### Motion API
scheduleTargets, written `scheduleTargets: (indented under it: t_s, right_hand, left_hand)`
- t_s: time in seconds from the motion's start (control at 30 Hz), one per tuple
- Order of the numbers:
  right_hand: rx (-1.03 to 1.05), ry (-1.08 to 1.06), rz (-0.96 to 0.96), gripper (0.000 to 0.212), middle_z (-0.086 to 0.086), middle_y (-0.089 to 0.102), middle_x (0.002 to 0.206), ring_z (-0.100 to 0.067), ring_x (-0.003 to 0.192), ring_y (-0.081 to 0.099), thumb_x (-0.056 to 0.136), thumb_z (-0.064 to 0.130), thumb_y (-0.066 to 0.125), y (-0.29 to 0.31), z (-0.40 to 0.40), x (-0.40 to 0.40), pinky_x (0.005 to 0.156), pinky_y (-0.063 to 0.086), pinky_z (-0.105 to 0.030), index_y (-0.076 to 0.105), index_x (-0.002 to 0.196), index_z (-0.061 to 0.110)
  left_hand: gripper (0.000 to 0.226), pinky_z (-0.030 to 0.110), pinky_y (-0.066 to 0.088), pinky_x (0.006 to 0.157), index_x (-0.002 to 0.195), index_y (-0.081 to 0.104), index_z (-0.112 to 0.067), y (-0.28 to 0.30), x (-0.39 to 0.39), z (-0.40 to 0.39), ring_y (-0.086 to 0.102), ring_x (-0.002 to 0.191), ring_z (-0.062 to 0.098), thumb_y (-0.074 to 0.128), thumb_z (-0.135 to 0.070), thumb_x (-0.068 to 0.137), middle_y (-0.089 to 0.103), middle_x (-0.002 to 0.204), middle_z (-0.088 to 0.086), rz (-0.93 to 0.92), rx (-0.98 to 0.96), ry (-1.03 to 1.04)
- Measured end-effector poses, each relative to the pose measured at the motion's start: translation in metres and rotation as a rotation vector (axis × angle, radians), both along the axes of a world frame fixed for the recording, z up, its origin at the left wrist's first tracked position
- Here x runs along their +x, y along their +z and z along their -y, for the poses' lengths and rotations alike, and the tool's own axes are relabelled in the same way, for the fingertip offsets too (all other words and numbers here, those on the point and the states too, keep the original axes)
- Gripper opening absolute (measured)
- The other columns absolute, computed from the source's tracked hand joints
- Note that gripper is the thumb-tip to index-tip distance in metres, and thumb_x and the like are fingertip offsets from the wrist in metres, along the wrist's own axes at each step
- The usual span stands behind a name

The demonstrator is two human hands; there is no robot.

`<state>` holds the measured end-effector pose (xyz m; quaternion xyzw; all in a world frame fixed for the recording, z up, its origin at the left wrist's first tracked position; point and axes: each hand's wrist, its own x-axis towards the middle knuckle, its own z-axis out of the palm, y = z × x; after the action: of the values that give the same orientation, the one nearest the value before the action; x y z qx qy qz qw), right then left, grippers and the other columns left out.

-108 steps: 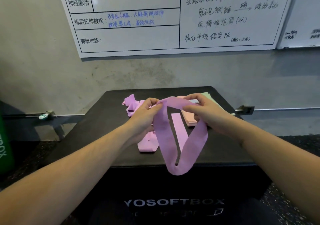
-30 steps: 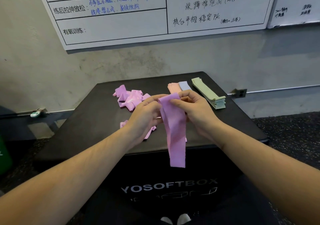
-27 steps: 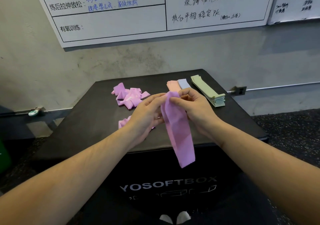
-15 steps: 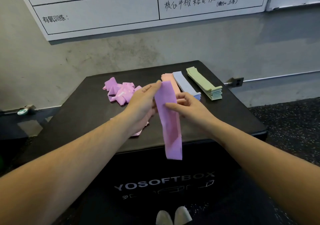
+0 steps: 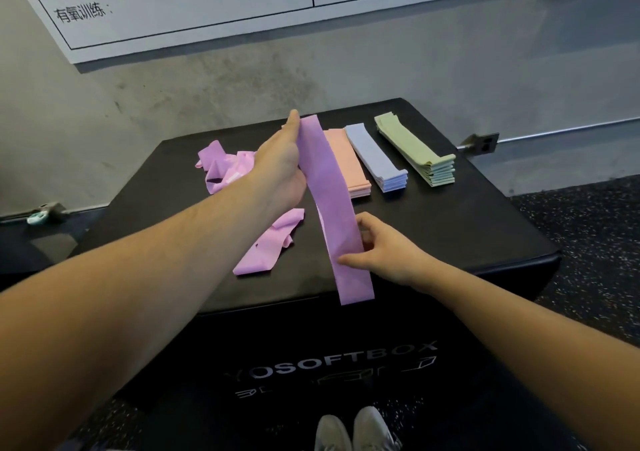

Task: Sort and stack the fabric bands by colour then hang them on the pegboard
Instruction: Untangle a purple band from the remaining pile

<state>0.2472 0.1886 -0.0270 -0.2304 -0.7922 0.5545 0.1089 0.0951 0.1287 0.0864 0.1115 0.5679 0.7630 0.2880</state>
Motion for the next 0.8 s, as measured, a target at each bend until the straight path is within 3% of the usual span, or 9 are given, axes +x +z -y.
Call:
scheduleTargets:
  t_s: [0.07, 0.17, 0.23, 0.3, 0.4, 0.5, 0.6, 0.7, 0.8]
  right_hand:
    - [0.032, -0.014, 0.026, 0.052, 0.003, 0.07, 0.112, -0.011, 0.101, 0.069, 0.09, 0.021, 0.075, -0.004, -0.001, 0.001, 0.091, 0.057, -0.032, 0.045, 0.132, 0.026]
    - [0.032, -0.058, 0.038, 0.052, 0.0, 0.073, 0.099, -0.011, 0.092, 0.07, 0.097, 0.024, 0.065, -0.01, -0.002, 0.006, 0.079, 0.054, -0.021, 0.035, 0.137, 0.033]
    - [0.05, -0.102, 0.032, 0.043, -0.006, 0.073, 0.094, -0.012, 0.085, 0.068, 0.101, 0.024, 0.056, -0.015, -0.003, 0.01, 0.073, 0.049, -0.021, 0.034, 0.137, 0.033]
    - [0.052, -0.115, 0.015, 0.034, -0.013, 0.07, 0.097, -0.012, 0.08, 0.064, 0.104, 0.024, 0.049, -0.018, -0.004, 0.013, 0.07, 0.045, -0.022, 0.034, 0.133, 0.033]
    - [-0.004, -0.09, -0.001, 0.023, -0.019, 0.065, 0.104, -0.014, 0.081, 0.059, 0.104, 0.023, 0.045, -0.018, -0.006, 0.017, 0.075, 0.044, -0.029, 0.036, 0.12, 0.036]
    - [-0.08, -0.048, -0.03, 0.021, -0.009, 0.065, 0.103, -0.011, 0.083, 0.058, 0.1, 0.016, 0.053, -0.017, -0.01, 0.021, 0.077, 0.043, -0.026, 0.052, 0.109, 0.034]
    - [-0.115, -0.047, -0.044, 0.014, 0.014, 0.071, 0.099, 0.0, 0.091, 0.066, 0.096, 0.017, 0.064, -0.016, -0.015, 0.024, 0.078, 0.048, -0.016, 0.073, 0.1, 0.026]
    - [-0.153, -0.099, -0.036, 0.012, 0.017, 0.075, 0.096, 0.003, 0.088, 0.068, 0.093, 0.021, 0.071, -0.015, -0.019, 0.024, 0.066, 0.049, -0.011, 0.079, 0.098, 0.027]
    - [-0.101, -0.11, 0.018, 0.015, 0.019, 0.074, 0.102, 0.004, 0.092, 0.068, 0.094, 0.025, 0.068, -0.01, -0.022, 0.024, 0.074, 0.053, -0.013, 0.08, 0.1, 0.032]
  left_hand:
    - [0.025, 0.04, 0.053, 0.103, 0.099, 0.068, -0.015, -0.004, -0.006, -0.008, 0.067, 0.108, 0.018, 0.069, -0.04, 0.095, 0.072, 0.108, 0.0, -0.031, -0.034, 0.015]
    - [0.028, 0.038, 0.051, 0.1, 0.084, 0.059, -0.022, -0.013, -0.02, -0.018, 0.057, 0.095, 0.016, 0.059, -0.044, 0.101, 0.059, 0.09, -0.006, -0.161, -0.183, 0.04]
    - [0.036, 0.031, 0.048, 0.075, 0.08, 0.054, -0.02, -0.017, -0.027, -0.019, 0.046, 0.073, 0.013, 0.051, -0.046, 0.104, 0.048, 0.078, -0.004, -0.321, -0.349, 0.05]
    - [0.038, 0.027, 0.033, 0.053, 0.082, 0.055, -0.015, -0.022, -0.037, -0.018, 0.035, 0.061, 0.015, 0.052, -0.047, 0.103, 0.04, 0.068, -0.001, -0.452, -0.412, 0.05]
    - [0.035, 0.024, 0.026, 0.046, 0.083, 0.063, -0.016, -0.024, -0.049, -0.019, 0.035, 0.051, 0.016, 0.06, -0.047, 0.099, 0.041, 0.059, -0.001, -0.473, -0.415, 0.061]
    - [0.035, 0.023, 0.028, 0.047, 0.077, 0.065, -0.018, -0.023, -0.06, -0.02, 0.034, 0.045, 0.016, 0.067, -0.048, 0.095, 0.041, 0.049, -0.001, -0.392, -0.4, 0.072]
    - [0.028, 0.023, 0.033, 0.047, 0.084, 0.07, -0.02, -0.023, -0.068, -0.024, 0.037, 0.044, 0.014, 0.071, -0.046, 0.093, 0.045, 0.054, 0.0, -0.331, -0.361, 0.067]
    - [0.029, 0.02, 0.035, 0.043, 0.101, 0.074, -0.014, -0.025, -0.08, -0.031, 0.038, 0.038, 0.012, 0.074, -0.042, 0.091, 0.048, 0.052, -0.001, -0.332, -0.341, 0.051]
    - [0.039, 0.02, 0.042, 0.042, 0.117, 0.07, -0.008, -0.028, -0.091, -0.042, 0.049, 0.035, 0.009, 0.075, -0.037, 0.091, 0.056, 0.06, 0.002, -0.344, -0.335, 0.031]
